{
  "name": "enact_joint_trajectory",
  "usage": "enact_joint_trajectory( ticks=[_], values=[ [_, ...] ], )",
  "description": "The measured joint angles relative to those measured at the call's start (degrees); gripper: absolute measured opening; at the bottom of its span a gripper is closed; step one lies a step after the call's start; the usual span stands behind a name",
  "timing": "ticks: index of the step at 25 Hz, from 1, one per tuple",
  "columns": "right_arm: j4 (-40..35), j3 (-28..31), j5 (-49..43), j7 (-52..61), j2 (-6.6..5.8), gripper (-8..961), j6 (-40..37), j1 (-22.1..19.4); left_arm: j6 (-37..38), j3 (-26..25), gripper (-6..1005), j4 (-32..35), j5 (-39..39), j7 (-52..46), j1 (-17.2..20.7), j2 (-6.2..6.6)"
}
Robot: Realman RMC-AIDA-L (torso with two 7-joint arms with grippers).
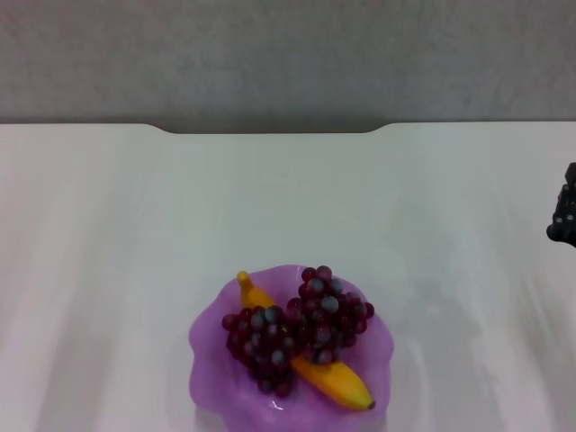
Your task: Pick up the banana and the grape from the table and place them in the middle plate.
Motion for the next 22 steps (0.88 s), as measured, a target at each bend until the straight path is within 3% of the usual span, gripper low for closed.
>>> enact_joint_trajectory(
  ticks=[10, 22],
  values=[
    [1.14, 0.41, 0.01, -0.01, -0.05, 96, -0.02, 1.43, -0.83, -2.47, 38, -0.21, -0.7, -2.92, -0.56, 0.1],
    [1.45, 0.53, 0.06, -0.05, 0.04, 77, 0.68, 1.11, -0.75, -1.96, 37, -0.25, -0.09, -2.34, -0.95, 0.08]
  ],
)
